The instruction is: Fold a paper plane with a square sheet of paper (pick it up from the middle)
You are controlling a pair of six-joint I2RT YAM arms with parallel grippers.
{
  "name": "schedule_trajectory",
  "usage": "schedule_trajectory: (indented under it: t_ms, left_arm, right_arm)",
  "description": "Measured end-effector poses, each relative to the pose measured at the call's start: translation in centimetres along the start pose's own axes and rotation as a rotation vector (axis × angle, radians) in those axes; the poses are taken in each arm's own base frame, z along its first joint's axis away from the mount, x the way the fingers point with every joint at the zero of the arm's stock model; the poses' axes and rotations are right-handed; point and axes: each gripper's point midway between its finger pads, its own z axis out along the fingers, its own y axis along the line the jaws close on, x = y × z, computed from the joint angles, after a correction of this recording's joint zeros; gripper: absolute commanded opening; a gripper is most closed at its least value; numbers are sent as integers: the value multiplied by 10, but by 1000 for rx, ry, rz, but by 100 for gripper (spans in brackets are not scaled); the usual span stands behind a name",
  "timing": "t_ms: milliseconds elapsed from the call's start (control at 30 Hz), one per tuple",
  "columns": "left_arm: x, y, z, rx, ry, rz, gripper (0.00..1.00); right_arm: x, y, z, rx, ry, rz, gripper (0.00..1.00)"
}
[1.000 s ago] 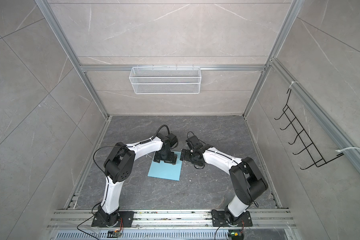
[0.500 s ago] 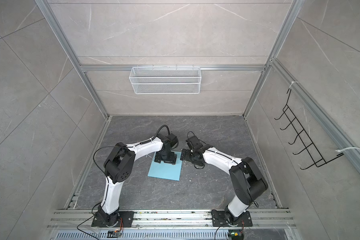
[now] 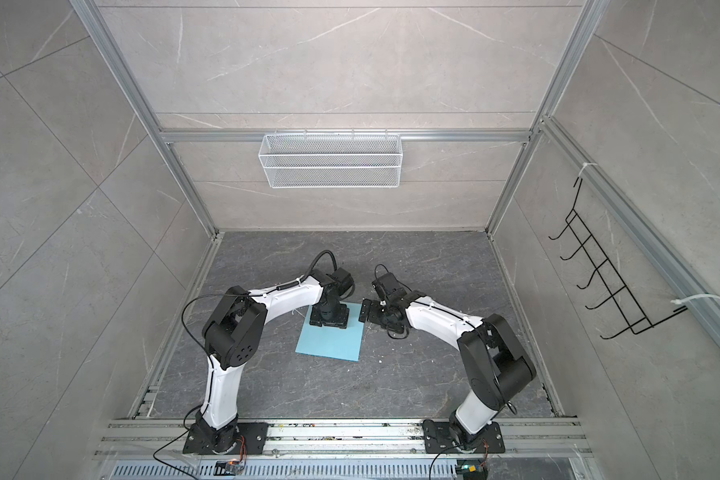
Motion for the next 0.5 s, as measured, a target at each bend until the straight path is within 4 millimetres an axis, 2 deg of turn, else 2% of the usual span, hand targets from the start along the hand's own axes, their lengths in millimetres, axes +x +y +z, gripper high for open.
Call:
schedule_trajectory:
  t_ms: [167, 300, 400, 500]
  left_arm:
    - [0, 1, -1, 25, -16, -2, 72]
    - [-1, 2, -3, 70, -19, -13, 71]
    - [-1, 3, -4, 100, -14, -24, 69]
    - [-2, 3, -4, 118, -7, -30, 69]
  right_arm:
    - [2, 19, 4, -103, 28, -2, 73]
    - [8, 25, 15, -140, 69, 6, 57]
    - [16, 24, 26, -143, 110, 9, 48]
    - [25, 22, 36, -134, 152, 14, 46]
